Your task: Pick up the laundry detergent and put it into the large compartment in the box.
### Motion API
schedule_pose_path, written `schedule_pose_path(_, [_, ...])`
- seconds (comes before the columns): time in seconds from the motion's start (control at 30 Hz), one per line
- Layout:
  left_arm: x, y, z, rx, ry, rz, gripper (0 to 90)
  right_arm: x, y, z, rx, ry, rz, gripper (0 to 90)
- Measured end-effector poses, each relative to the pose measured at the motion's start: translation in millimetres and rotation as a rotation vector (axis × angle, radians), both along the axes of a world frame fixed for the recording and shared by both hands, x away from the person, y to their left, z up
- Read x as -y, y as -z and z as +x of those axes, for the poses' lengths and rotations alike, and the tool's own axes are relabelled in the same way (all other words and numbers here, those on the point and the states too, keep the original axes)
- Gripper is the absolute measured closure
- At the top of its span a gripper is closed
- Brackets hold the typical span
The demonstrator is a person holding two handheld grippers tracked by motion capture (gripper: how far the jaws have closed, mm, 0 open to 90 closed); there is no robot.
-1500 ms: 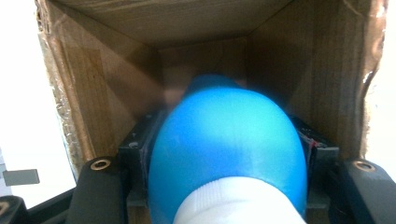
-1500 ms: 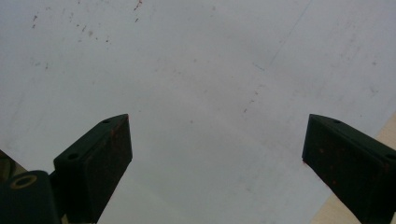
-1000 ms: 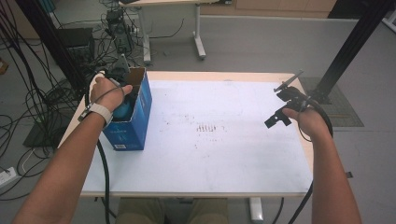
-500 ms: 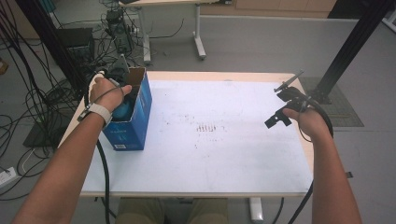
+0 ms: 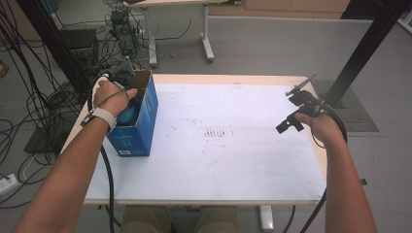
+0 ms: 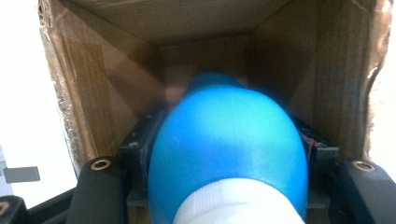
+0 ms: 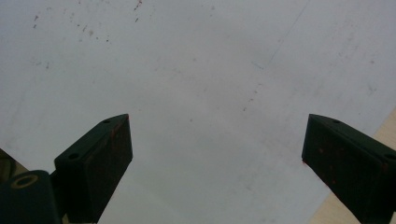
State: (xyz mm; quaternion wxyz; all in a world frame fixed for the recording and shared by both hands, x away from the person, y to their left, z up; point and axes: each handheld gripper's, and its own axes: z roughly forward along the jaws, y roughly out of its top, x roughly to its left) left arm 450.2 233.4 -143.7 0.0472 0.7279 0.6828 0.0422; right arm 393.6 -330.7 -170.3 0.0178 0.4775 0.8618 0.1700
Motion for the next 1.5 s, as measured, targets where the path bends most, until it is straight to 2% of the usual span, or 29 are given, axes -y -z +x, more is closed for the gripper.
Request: schedule_pose_path(1.5, [0.7,-0.1,-0.6,-0.002,0.001,0.003,37.5,3.2,1.5,-1.8,0.004,0.009,0.007,8.5])
